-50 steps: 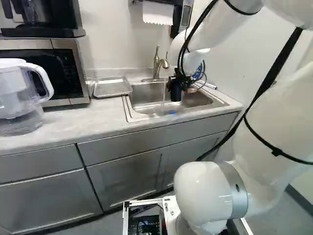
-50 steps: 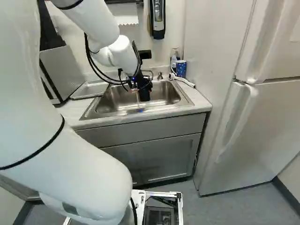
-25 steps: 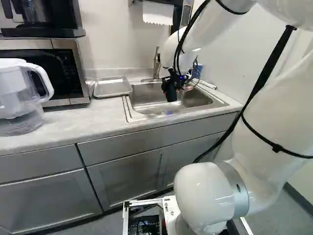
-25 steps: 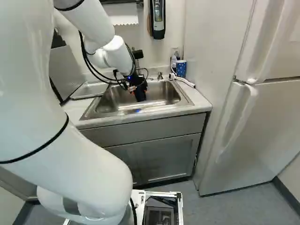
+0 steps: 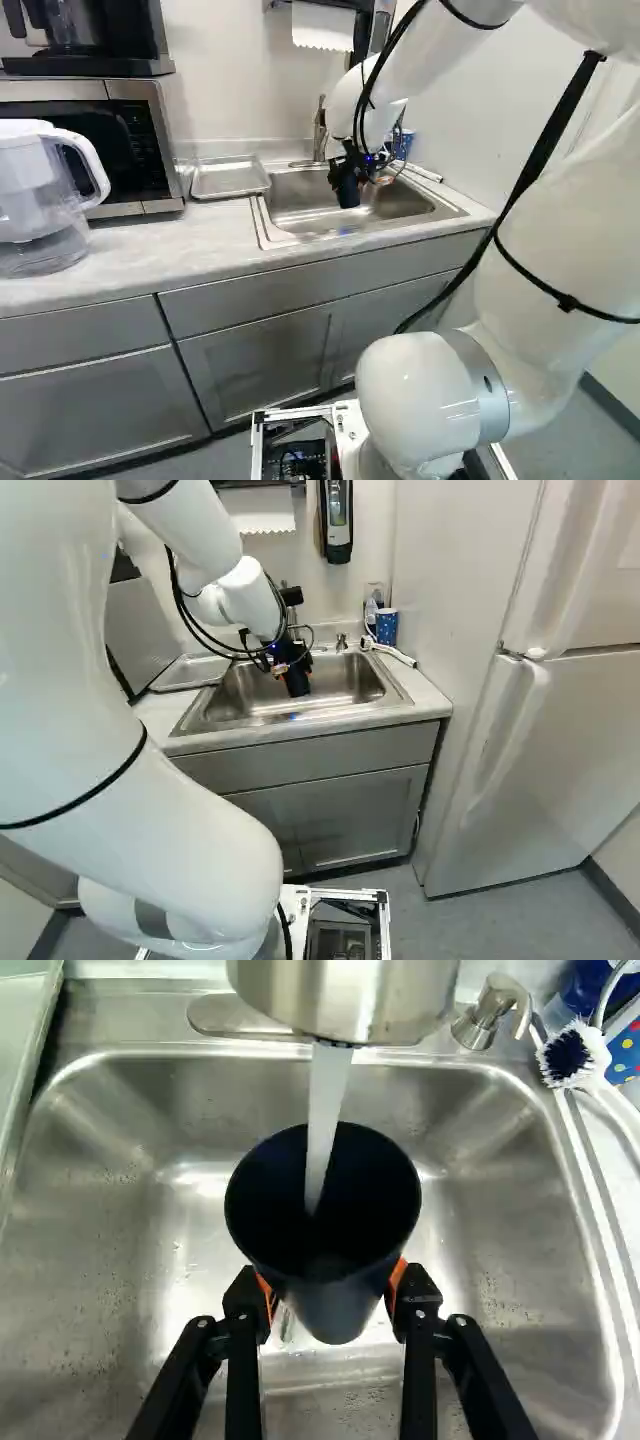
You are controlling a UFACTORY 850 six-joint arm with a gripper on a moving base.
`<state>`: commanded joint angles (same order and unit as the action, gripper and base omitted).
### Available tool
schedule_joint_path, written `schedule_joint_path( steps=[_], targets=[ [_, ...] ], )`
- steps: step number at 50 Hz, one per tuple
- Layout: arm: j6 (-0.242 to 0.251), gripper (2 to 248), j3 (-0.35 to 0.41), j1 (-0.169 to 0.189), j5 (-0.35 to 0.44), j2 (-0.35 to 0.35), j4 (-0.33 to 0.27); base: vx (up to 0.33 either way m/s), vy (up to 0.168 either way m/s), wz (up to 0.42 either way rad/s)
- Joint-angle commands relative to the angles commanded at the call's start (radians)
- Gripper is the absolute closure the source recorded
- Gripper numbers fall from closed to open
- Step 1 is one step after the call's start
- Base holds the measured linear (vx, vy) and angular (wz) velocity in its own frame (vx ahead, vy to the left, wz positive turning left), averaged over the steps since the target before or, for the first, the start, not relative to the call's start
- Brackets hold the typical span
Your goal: Rinse the cup and place it in the tray
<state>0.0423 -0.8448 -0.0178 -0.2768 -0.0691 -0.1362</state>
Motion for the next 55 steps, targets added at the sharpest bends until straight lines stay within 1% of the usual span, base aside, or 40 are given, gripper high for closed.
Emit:
schedule_joint_path(
  steps=[9,20,41,55],
  targets=[
    [0.0,127,0.004,0.0,0.029,-0.004,0.0,0.0,0.0,0.0],
    [0.0,127,0.011,0.0,0.088,0.001,0.0,0.0,0.0,0.0],
    [0.0,127,0.068,-0.001,0.172,-0.006,0.0,0.0,0.0,0.0],
    [0.0,127,0.114,0.0,0.225,-0.05,0.0,0.0,0.0,0.0]
  ],
)
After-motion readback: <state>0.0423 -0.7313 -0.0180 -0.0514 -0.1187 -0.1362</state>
